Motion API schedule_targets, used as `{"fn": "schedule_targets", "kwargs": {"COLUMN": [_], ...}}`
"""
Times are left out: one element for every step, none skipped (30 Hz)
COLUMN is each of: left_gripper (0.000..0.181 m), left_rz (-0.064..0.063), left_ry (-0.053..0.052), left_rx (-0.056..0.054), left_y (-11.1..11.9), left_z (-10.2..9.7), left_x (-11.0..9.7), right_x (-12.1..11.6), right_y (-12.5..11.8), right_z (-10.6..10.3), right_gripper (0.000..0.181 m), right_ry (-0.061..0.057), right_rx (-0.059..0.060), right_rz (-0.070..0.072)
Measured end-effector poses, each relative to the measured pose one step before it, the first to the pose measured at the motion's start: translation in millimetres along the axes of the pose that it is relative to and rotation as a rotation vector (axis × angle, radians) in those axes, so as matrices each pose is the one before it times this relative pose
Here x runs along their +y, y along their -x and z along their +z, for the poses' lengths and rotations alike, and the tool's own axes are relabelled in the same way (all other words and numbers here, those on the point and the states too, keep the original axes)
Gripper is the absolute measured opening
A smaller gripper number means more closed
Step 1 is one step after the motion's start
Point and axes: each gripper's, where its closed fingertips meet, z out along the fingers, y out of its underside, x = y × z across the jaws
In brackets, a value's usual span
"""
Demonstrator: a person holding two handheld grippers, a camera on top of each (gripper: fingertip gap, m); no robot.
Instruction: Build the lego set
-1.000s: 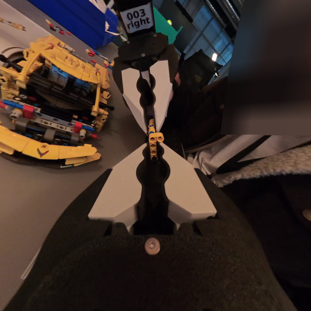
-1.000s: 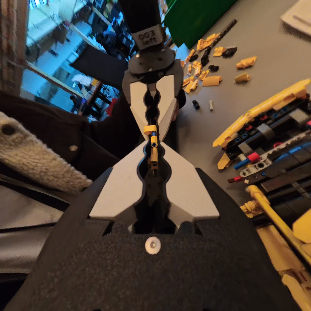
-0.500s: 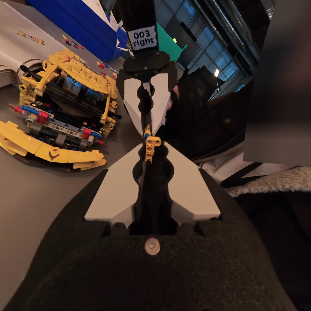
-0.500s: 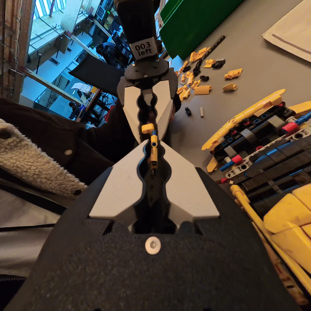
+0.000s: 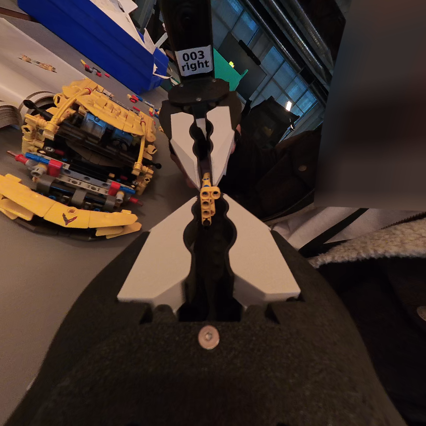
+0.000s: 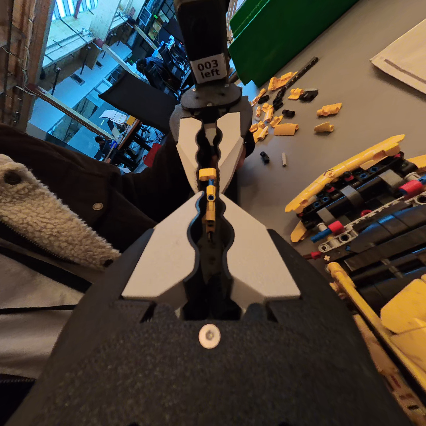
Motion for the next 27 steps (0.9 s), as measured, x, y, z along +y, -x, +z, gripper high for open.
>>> {"fn": "schedule_targets", "kwargs": {"left_gripper": [0.014,0.014,0.014,0.014,0.014,0.014,0.014,0.014,0.013,0.013,0.013,0.012,0.011,0.010,0.010,0.010,0.010,0.010,0.010,0.010,0.010,0.010,0.010,0.010,0.010,0.010,0.010], "left_rz": [0.0042,0.0018,0.0008,0.0039,-0.0003,-0.0084,-0.0063,-0.0037,0.0003,0.0047,0.0047,0.0004,0.0052,0.0064,0.0018,-0.0007,-0.0024,0.0004,0.0050,0.0032,-0.0006,0.0054,0.0074,0.0040,0.0008,0.0001,-0.0033], "left_ry": [0.0040,0.0106,-0.0003,-0.0012,0.0028,0.0092,0.0053,0.0030,0.0028,0.0047,0.0069,0.0061,0.0037,0.0071,0.0053,0.0093,0.0026,-0.0062,-0.0022,-0.0033,-0.0071,-0.0107,-0.0207,-0.0144,-0.0018,-0.0045,-0.0024], "left_rx": [-0.0070,0.0003,0.0034,-0.0024,0.0114,0.0140,-0.0072,-0.0082,0.0019,-0.0161,-0.0252,-0.0038,0.0049,0.0021,0.0014,0.0058,0.0047,0.0006,0.0042,-0.0075,-0.0004,0.0179,0.0160,0.0062,0.0064,0.0013,0.0040], "left_y": [0.70,-0.20,-0.54,-0.02,-1.72,-1.67,1.46,1.40,-0.42,1.89,3.26,0.59,-1.21,-0.91,-0.44,-0.78,-0.49,-0.11,-1.21,0.77,0.05,-3.26,-3.42,-1.78,-1.14,-0.02,-0.21], "left_z": [0.29,0.76,0.03,-0.13,0.11,0.34,0.28,-0.03,0.14,0.21,0.38,0.42,0.40,0.62,0.68,0.94,0.47,-0.23,-0.36,-0.39,-0.80,-0.16,-0.56,-0.89,-0.34,-0.13,0.00], "left_x": [0.69,1.81,0.04,-0.18,0.69,1.39,1.01,0.26,0.24,0.62,0.90,0.81,0.46,1.11,0.71,1.46,0.37,-0.96,-0.24,-0.23,-1.04,-1.51,-3.14,-1.84,0.00,-0.84,-0.49], "right_x": [0.74,1.83,0.28,-0.87,0.16,1.49,0.49,-0.57,0.02,-1.42,0.59,0.97,0.77,1.21,0.68,1.68,0.53,-1.33,-0.55,-0.68,-0.85,-0.62,-2.51,-1.82,-0.07,-1.38,-1.33], "right_y": [0.09,0.58,-0.34,-0.53,1.41,1.33,-1.80,-2.06,0.52,-1.85,-2.89,-0.55,1.58,1.24,0.04,0.34,0.40,0.04,1.49,-0.27,-0.16,3.17,3.69,1.98,1.04,0.24,-0.06], "right_z": [0.70,1.07,0.03,-0.27,0.00,0.31,-0.05,-0.34,-0.03,-0.24,0.24,0.16,-0.07,-0.07,-0.45,-0.07,-0.17,-0.16,0.25,0.81,0.81,0.18,-0.25,0.65,0.84,0.18,0.06], "right_gripper": [0.006,0.006,0.006,0.006,0.006,0.006,0.006,0.006,0.006,0.006,0.006,0.006,0.006,0.006,0.006,0.006,0.006,0.006,0.005,0.005,0.005,0.005,0.005,0.004,0.004,0.004,0.004], "right_ry": [0.0048,0.0117,0.0020,-0.0032,0.0045,0.0107,0.0034,-0.0030,0.0001,-0.0114,0.0006,0.0027,0.0053,0.0101,0.0080,0.0160,0.0036,-0.0135,-0.0101,-0.0155,-0.0192,-0.0112,-0.0209,-0.0156,-0.0012,-0.0108,-0.0098], "right_rx": [0.0016,0.0030,0.0106,0.0119,-0.0024,-0.0014,0.0172,0.0150,-0.0077,0.0038,0.0099,-0.0015,-0.0096,0.0021,0.0176,0.0109,-0.0027,-0.0174,-0.0374,-0.0281,-0.0304,-0.0443,-0.0397,-0.0182,-0.0057,-0.0017,-0.0063], "right_rz": [-0.0014,-0.0104,-0.0143,-0.0091,-0.0072,-0.0116,-0.0084,0.0041,0.0185,0.0265,0.0225,0.0078,-0.0031,-0.0268,-0.0457,-0.0267,-0.0028,0.0271,0.0467,0.0520,0.0484,0.0363,0.0322,0.0153,-0.0007,0.0016,0.0079]}}
